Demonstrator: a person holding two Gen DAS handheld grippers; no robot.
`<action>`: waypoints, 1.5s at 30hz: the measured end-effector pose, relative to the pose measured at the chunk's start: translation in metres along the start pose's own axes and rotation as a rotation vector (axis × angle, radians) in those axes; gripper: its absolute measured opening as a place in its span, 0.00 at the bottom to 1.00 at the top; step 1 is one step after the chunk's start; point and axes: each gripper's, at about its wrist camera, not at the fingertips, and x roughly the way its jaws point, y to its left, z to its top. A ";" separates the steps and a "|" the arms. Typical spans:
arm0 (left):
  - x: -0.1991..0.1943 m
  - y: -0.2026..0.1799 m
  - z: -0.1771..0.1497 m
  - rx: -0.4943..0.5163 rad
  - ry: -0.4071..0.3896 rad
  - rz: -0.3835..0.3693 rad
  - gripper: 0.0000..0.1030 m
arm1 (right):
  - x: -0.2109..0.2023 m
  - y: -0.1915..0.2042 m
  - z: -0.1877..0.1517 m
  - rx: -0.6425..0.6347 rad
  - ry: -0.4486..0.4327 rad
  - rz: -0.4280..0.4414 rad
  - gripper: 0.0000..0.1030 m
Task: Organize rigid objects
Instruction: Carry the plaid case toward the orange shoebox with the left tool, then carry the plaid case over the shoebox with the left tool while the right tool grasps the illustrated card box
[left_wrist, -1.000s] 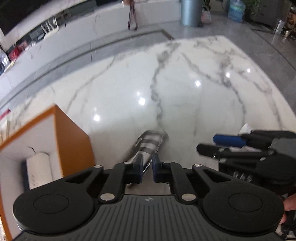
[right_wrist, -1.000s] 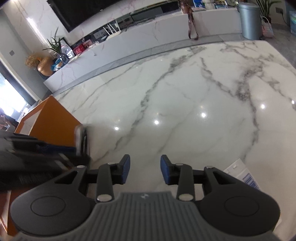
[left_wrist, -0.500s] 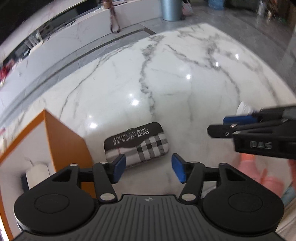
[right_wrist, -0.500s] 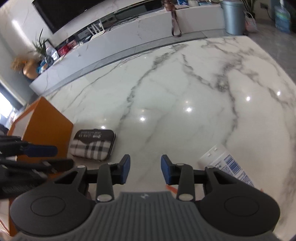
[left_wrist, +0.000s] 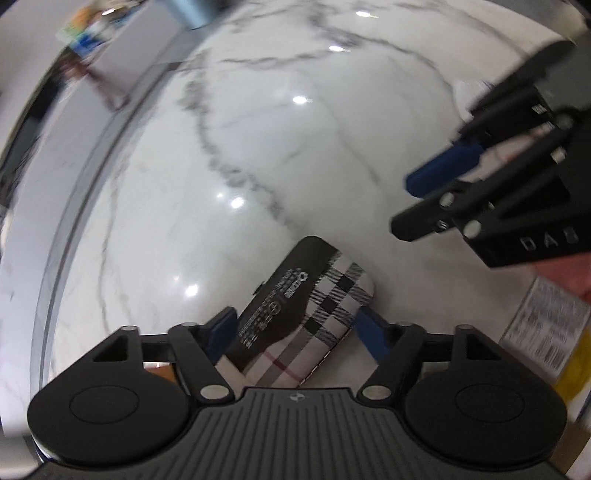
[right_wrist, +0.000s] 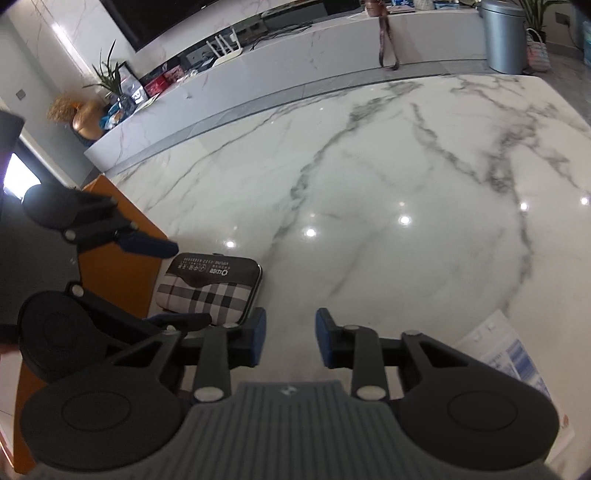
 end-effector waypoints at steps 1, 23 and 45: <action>0.004 0.001 0.001 0.028 0.014 -0.009 0.86 | 0.002 -0.001 0.000 0.004 0.004 0.002 0.30; 0.027 0.017 0.013 -0.285 0.098 -0.134 0.90 | 0.008 -0.012 0.003 0.055 0.015 0.013 0.30; -0.013 0.013 -0.014 -0.703 -0.002 -0.076 0.69 | 0.009 -0.017 0.000 0.114 0.053 0.083 0.30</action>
